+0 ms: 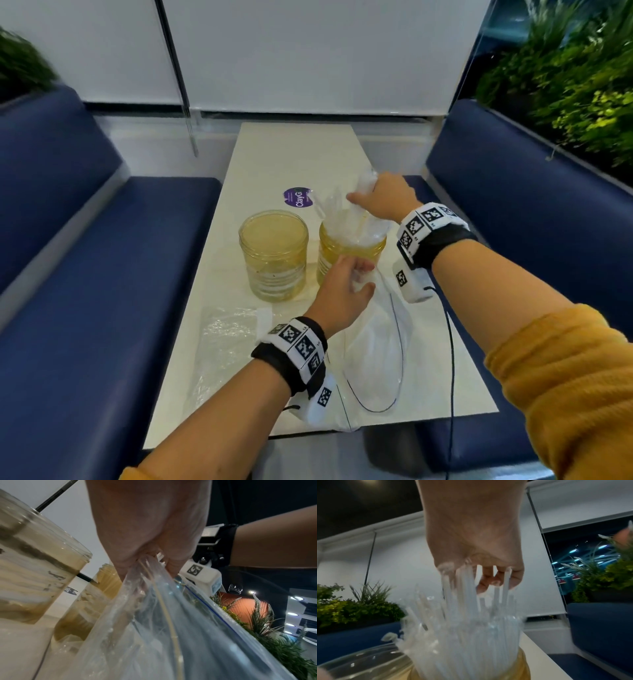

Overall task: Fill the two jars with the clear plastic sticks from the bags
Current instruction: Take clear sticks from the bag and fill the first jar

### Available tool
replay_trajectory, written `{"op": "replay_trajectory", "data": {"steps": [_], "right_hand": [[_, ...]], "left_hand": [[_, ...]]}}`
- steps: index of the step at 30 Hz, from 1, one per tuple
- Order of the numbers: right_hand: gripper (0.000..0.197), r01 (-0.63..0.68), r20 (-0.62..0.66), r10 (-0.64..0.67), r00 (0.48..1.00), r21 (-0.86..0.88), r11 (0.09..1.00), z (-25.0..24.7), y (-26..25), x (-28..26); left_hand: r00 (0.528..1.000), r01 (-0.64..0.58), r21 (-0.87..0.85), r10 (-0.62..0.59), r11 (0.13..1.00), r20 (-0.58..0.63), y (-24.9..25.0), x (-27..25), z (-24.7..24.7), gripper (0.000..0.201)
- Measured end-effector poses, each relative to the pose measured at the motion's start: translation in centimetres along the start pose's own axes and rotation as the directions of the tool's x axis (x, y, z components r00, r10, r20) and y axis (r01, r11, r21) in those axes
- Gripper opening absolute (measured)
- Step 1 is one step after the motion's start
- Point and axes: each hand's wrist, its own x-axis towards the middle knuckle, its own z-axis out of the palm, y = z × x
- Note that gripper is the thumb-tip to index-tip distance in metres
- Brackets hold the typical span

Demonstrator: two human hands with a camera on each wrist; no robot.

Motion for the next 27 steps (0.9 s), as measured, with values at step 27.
{"op": "replay_trajectory", "data": {"steps": [27], "right_hand": [[0.03,0.115,-0.275,-0.149,0.95,-0.138,0.984,-5.2,-0.8,-7.3]], "left_hand": [[0.976,0.058,0.061,-0.069,0.996,0.207,2.3,1.0,0.5,0.058]]}}
